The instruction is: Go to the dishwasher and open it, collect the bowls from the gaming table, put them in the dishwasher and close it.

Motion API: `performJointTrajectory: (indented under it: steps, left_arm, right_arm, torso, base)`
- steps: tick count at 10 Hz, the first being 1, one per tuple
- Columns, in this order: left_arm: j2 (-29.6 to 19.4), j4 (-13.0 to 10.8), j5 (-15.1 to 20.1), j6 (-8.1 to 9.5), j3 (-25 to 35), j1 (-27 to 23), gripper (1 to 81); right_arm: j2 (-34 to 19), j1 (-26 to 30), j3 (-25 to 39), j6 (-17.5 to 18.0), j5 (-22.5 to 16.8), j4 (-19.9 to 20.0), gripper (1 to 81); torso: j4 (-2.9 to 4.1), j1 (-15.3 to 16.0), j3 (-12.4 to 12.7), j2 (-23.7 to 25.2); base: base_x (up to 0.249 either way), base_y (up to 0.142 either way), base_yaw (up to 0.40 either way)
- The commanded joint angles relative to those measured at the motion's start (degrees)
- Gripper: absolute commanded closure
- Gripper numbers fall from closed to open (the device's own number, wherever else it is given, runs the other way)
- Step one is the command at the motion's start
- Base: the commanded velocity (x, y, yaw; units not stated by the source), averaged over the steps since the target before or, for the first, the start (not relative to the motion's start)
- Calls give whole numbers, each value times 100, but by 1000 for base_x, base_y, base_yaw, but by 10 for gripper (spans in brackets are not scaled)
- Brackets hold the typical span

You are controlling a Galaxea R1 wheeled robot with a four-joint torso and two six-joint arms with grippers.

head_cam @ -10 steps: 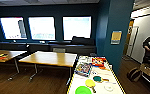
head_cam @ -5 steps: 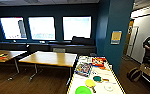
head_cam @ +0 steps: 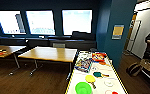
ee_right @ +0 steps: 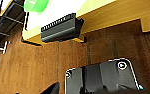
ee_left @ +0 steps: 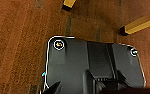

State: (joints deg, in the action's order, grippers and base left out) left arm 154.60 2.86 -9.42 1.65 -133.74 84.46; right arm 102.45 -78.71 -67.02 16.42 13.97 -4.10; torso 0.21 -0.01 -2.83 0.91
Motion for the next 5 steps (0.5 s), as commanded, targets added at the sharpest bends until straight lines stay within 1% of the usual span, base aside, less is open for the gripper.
performJointTrajectory:
  steps: [1,2,4,5]
  left_arm:
    - [-104,12,213,11,94,-320,10]
    - [-147,12,213,11,172,-320,10]
    - [-553,21,204,11,806,-328,10]
    - [-667,21,196,11,999,-329,10]
  right_arm:
    - [-845,711,559,370,-52,58,10]
    - [-968,834,595,432,-78,67,10]
    - [-1268,1072,744,590,-123,49,10]
    - [-1451,1239,841,633,-157,49,10]
  torso:
    - [0,1,5,0]
    - [0,3,-28,-2]
    - [0,6,-46,-2]
    - [0,6,-48,-2]
  base:
    - [0,0,0]
    - [0,0,0]
    - [0,0,0]
    - [0,0,0]
